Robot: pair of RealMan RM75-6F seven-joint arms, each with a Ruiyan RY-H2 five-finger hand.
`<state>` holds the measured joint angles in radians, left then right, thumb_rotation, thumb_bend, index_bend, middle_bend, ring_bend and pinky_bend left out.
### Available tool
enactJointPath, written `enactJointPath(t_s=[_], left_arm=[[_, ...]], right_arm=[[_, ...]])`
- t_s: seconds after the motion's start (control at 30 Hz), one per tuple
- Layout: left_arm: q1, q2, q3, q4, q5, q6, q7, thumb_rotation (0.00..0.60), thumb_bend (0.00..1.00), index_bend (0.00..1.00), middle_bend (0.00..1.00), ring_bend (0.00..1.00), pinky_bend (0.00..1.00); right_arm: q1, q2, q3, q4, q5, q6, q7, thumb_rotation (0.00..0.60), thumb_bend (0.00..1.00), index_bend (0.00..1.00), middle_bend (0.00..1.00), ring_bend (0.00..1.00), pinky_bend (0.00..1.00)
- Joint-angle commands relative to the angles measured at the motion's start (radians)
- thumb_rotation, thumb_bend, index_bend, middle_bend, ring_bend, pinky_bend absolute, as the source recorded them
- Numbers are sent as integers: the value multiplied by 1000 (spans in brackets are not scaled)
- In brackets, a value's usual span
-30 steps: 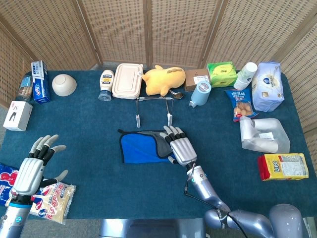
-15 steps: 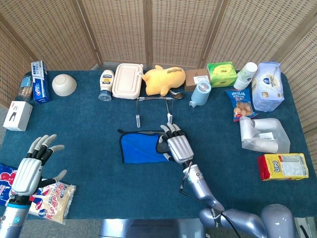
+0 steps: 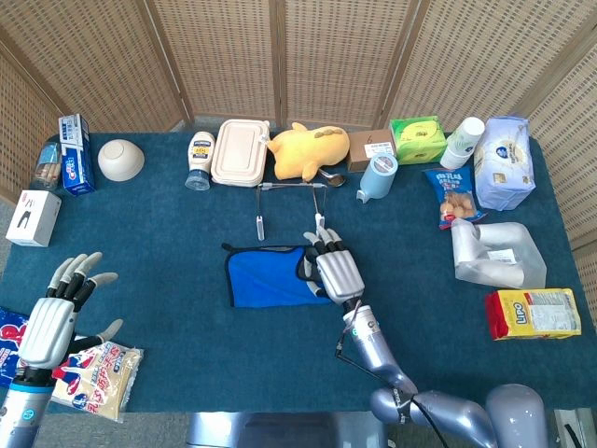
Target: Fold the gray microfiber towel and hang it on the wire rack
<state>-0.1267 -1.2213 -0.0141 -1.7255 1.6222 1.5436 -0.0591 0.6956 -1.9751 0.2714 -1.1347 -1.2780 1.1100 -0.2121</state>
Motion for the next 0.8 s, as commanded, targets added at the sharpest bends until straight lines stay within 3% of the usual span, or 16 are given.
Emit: enactJointPath(t_s=[0.03, 0.8], left_arm=[[1, -1, -1, 1, 0, 1, 1, 600, 304, 260, 84, 0, 0], [10, 2, -1, -8, 8, 11, 18, 600, 304, 259, 74, 0, 0]], right_arm=[[1, 8, 5, 0, 2, 1, 2, 600, 282, 627, 166, 31, 0], [5, 73, 27, 90, 37, -44, 69, 600, 280, 613, 167, 32, 0]])
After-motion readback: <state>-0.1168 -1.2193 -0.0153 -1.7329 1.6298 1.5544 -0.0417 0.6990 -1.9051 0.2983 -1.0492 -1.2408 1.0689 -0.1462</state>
